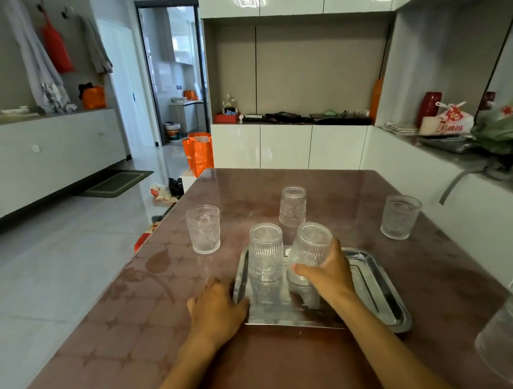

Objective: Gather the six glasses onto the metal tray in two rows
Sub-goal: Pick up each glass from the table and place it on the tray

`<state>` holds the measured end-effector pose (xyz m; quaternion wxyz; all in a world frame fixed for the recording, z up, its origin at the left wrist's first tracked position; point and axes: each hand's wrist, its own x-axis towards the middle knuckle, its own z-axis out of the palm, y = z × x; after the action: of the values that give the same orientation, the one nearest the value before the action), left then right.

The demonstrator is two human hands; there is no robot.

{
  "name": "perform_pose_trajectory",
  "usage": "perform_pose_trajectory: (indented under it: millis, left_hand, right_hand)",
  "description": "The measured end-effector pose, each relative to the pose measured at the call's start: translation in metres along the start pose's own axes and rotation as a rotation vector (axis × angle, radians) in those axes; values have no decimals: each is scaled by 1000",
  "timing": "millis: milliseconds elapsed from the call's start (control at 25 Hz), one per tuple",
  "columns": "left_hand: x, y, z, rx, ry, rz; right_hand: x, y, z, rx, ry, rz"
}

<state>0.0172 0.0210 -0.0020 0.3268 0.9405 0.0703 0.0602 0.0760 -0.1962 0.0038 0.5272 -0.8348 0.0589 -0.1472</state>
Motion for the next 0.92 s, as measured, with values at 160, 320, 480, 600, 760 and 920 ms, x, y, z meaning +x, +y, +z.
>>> perform_pose_trajectory:
  millis: [160, 320, 480, 600, 760, 920]
  left_hand:
    - [6, -3, 4, 17, 11, 19]
    - [3, -6, 7, 53, 26, 50]
    - [-5, -6, 10, 45, 89, 83]
    - [-8, -3, 8, 1, 99, 112]
    - [-6, -9, 10, 56, 74, 120]
    - [-14, 1, 9, 96, 82, 125]
  right_hand:
    - [12, 9, 13, -72, -14, -45]
    - [10, 9, 9, -91, -64, -73]
    - [-13, -5, -20, -30, -135, -15]
    - [-64, -3, -82, 52, 147, -255]
    - [-122, 20, -175, -81, 772, -404]
    - [-122, 52, -212, -324, 632, 51]
